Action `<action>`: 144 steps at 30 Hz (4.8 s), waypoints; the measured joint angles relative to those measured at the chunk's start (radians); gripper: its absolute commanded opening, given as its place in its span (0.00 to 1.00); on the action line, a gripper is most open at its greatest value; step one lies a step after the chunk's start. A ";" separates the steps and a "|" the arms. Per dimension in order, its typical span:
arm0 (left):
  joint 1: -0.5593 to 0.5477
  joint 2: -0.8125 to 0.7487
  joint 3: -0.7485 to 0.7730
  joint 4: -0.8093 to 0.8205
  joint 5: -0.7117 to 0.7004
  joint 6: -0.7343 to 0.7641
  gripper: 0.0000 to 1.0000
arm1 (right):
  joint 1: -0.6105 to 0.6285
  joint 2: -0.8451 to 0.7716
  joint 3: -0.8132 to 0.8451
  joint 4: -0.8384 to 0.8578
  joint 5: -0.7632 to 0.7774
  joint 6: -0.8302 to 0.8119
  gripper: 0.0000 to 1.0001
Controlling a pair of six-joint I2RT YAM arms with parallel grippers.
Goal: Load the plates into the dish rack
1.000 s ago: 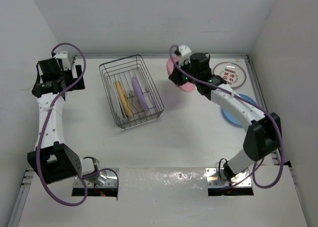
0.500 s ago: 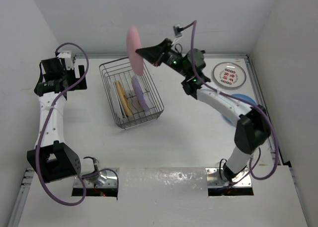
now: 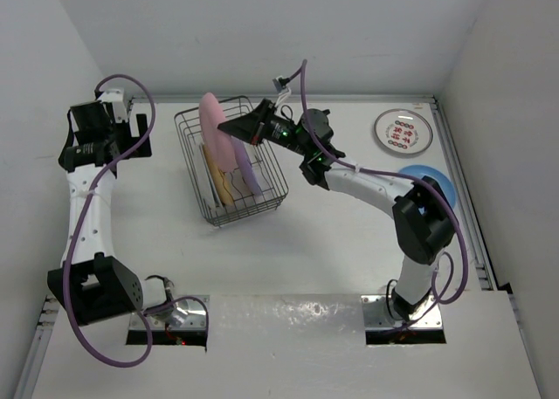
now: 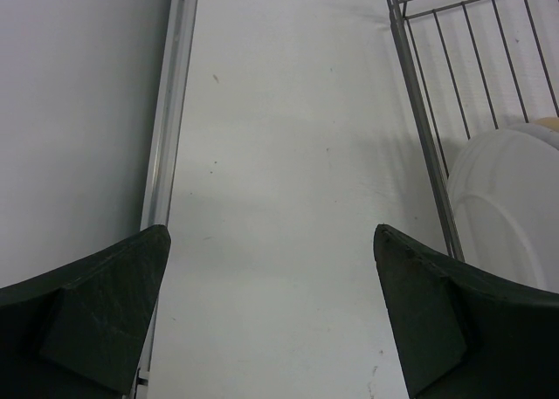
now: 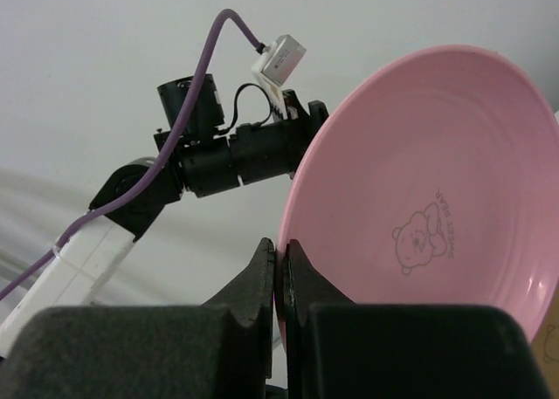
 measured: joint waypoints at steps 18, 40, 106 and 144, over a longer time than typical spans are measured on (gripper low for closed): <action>0.000 -0.024 -0.017 -0.001 -0.001 0.001 0.99 | 0.008 0.056 -0.067 -0.064 -0.033 -0.090 0.00; 0.000 -0.028 -0.035 -0.001 -0.023 0.004 0.99 | 0.007 0.121 -0.070 0.022 0.005 0.036 0.00; 0.000 -0.008 -0.039 -0.001 -0.023 0.032 0.99 | -0.459 0.045 0.421 -1.295 0.504 -1.327 0.95; 0.000 0.156 0.092 -0.031 -0.154 0.093 0.99 | -0.604 0.555 0.336 -1.016 1.051 -1.892 0.33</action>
